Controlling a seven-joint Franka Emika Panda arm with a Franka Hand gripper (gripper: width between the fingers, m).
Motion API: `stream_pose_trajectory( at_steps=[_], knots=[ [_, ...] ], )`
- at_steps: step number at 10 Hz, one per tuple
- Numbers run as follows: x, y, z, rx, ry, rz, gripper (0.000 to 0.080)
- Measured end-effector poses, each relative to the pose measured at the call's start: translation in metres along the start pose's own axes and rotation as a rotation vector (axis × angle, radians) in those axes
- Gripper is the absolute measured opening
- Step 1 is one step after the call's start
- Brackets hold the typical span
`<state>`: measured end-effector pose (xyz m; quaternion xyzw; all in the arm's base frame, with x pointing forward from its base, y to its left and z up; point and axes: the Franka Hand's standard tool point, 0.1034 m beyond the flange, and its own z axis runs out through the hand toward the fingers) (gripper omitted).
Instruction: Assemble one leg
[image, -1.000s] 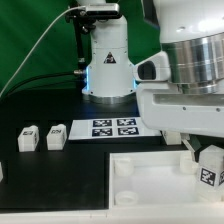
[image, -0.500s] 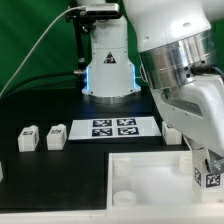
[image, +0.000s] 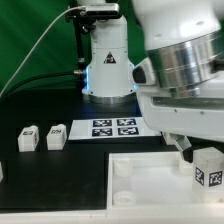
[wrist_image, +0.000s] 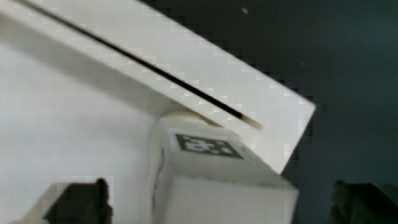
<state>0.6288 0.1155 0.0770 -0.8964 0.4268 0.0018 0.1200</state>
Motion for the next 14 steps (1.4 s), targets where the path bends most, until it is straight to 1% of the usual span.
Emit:
stream_pose_trajectory(
  at_steps=[1,4,5,7,8,9,10,11,12,13,14],
  knots=[
    [0.0021,-0.0007,-0.0012,0.002,0.002,-0.098,0.0644],
    [0.0043,0.0017,-0.0004,-0.003,0.007,-0.449,0.0649],
    [0.0048,0.0021,-0.0005,-0.029,0.019,-0.629,0.0649],
    [0.0072,0.0047,0.0023,-0.066,0.028,-0.949,0.0649],
    [0.0061,0.0048,0.0037,-0.071,0.027,-0.959,0.0649],
    [0.0064,0.0049,0.0036,-0.07,0.029,-0.922,0.0649],
    [0.0065,0.005,0.0036,-0.069,0.029,-0.908,0.0533],
    [0.0061,0.0048,0.0037,-0.068,0.03,-0.862,0.0397],
    [0.0058,0.0044,0.0036,-0.065,0.033,-0.76,0.0397],
    [0.0062,0.0046,0.0035,-0.064,0.036,-0.675,0.0295],
    [0.0065,0.0048,0.0035,-0.062,0.038,-0.617,0.0295]
  ],
)
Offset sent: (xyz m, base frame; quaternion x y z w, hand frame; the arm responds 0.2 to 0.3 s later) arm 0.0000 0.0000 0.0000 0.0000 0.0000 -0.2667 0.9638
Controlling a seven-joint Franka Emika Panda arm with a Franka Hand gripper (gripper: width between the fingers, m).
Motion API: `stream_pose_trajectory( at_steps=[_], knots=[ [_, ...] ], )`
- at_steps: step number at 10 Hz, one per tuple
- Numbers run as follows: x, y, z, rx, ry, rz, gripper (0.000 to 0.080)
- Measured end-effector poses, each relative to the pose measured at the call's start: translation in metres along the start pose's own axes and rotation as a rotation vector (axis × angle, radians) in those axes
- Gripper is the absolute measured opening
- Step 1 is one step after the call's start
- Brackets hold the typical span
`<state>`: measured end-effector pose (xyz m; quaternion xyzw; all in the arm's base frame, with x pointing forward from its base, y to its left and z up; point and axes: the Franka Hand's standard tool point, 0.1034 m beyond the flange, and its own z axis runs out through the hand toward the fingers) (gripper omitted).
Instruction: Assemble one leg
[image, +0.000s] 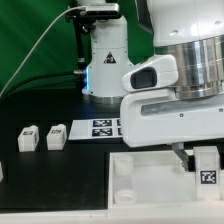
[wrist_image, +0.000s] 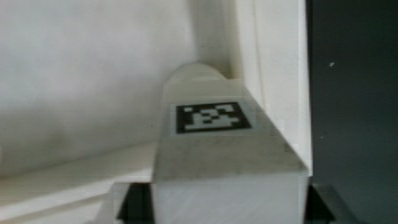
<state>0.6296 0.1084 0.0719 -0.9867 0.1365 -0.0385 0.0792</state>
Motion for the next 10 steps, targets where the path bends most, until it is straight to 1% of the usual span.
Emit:
stream_pose_trajectory(
  at_steps=[3,4,5,7,8,10],
  knots=[
    [0.0009,0.0019,0.0001,-0.005,0.007,0.402,0.0295],
    [-0.0003,0.0025,0.0007,0.005,0.012,0.573,0.0295],
    [-0.0042,0.0033,0.0007,0.043,0.024,0.873,0.0301],
    [-0.0052,0.0045,0.0001,0.091,-0.012,1.171,0.0304],
    [-0.0057,0.0038,0.0003,0.107,-0.033,1.301,0.0304],
    [-0.0069,0.0013,0.0012,0.117,-0.054,1.47,0.0303]
  ],
)
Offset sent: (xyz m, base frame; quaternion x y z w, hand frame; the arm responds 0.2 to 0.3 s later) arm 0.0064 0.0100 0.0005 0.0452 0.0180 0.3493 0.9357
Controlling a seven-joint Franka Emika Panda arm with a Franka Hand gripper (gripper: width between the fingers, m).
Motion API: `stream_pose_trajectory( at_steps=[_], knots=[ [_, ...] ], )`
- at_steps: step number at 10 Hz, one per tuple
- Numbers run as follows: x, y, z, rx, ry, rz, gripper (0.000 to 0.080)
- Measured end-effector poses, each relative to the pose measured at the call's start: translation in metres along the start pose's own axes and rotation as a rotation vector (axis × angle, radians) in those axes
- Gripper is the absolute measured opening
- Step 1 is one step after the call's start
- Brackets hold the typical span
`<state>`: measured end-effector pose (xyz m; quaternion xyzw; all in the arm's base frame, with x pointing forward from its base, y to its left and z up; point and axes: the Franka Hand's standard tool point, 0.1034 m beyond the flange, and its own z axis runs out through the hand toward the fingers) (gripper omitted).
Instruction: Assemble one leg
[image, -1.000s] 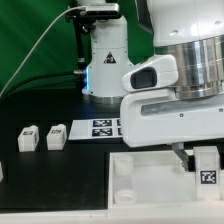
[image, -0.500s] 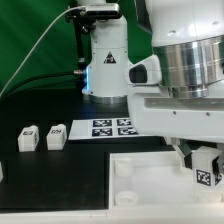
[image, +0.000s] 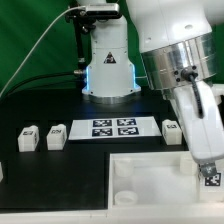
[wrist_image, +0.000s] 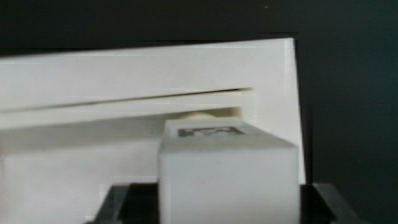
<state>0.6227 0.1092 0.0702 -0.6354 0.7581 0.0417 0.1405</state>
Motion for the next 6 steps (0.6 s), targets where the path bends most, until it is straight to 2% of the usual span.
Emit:
stream_pose_trajectory(
  at_steps=[3,5,6],
  knots=[
    [0.001,0.0005,0.0001,0.0,-0.005,0.252,0.0303],
    [0.0024,0.0005,0.0,0.001,0.0,0.268,0.0303],
    [0.0024,0.001,0.0008,0.0,0.001,0.268,0.0381]
  ],
)
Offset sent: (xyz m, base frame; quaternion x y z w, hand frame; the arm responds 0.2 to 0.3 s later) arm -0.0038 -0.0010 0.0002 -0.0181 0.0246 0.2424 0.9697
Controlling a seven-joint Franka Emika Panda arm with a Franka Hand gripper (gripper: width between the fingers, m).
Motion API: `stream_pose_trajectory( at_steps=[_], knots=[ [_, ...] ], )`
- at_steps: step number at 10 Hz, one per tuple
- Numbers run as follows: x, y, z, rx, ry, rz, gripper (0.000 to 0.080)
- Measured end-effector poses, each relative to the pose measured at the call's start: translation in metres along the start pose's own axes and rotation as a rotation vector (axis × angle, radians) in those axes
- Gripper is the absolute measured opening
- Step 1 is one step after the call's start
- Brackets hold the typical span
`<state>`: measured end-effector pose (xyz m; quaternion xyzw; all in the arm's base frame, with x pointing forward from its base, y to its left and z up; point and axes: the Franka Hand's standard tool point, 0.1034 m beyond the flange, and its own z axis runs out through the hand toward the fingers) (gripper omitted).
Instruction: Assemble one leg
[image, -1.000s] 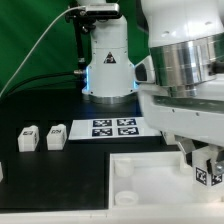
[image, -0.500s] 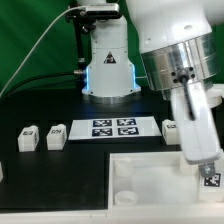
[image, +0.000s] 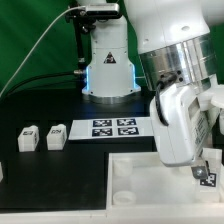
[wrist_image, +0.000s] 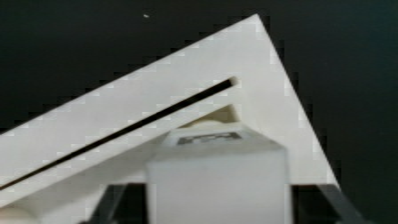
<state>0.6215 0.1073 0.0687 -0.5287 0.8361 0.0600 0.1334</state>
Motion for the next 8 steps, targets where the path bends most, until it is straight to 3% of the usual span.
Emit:
stream_pose_trajectory(
  at_steps=[1,2,3,7,8],
  knots=[
    [0.0,0.0,0.0,0.0,0.0,-0.001,0.0519],
    [0.0,0.0,0.0,-0.001,0.0,-0.002,0.0519],
    [0.0,0.001,0.0,-0.001,0.001,-0.031,0.0623],
    [-0.003,0.01,-0.023,0.01,-0.01,-0.124,0.0648],
    [-0.002,0.01,-0.021,0.007,-0.008,-0.124,0.0649]
  ],
)
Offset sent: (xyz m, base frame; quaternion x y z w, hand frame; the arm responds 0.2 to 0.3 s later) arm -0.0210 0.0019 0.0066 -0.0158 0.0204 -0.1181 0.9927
